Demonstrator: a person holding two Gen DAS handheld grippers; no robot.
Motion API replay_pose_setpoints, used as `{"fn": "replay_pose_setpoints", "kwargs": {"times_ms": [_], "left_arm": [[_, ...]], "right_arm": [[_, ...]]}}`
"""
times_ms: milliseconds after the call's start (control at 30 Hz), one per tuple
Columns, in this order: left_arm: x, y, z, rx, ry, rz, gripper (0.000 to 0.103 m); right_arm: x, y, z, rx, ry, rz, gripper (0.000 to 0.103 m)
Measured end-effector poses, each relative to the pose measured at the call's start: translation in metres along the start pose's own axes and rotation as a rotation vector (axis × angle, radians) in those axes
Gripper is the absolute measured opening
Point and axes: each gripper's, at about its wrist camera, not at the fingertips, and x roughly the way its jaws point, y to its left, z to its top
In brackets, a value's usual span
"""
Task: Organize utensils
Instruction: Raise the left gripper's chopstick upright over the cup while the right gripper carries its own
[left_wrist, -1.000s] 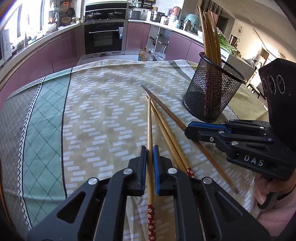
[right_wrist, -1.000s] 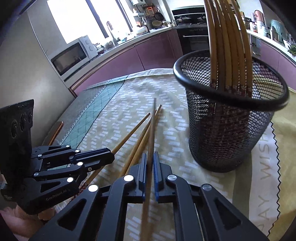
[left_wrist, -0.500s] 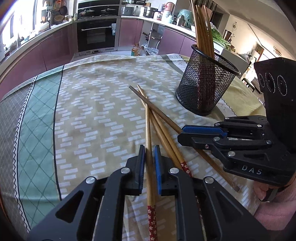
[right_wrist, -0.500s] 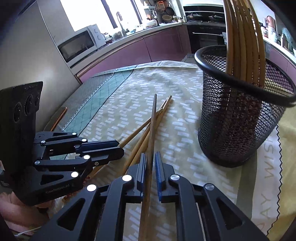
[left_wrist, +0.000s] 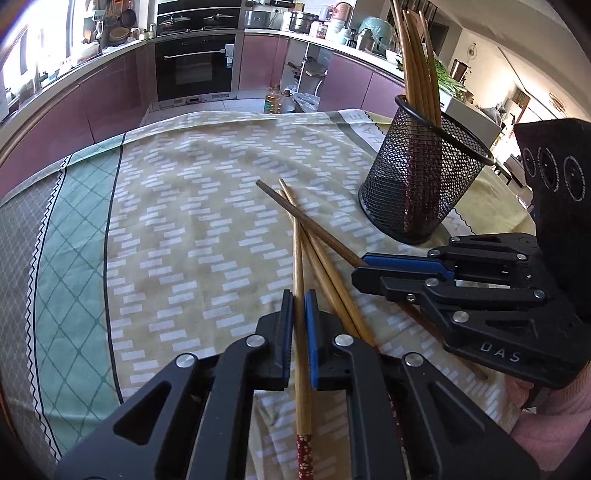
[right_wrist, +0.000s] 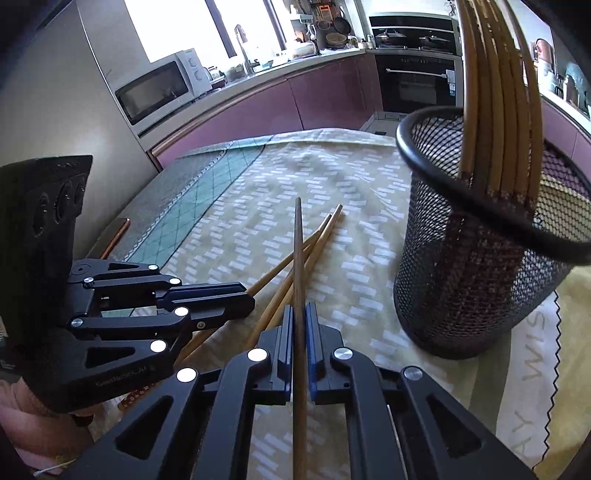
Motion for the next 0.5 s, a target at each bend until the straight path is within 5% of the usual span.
{"fn": "replay_pose_setpoints", "kwargs": {"times_ms": [500], "left_arm": [[-0.070, -0.016, 0.024, 0.039, -0.152, -0.160, 0.007]], "right_arm": [[-0.076, -0.005, 0.014, -0.034, -0.194, 0.003, 0.006]]}}
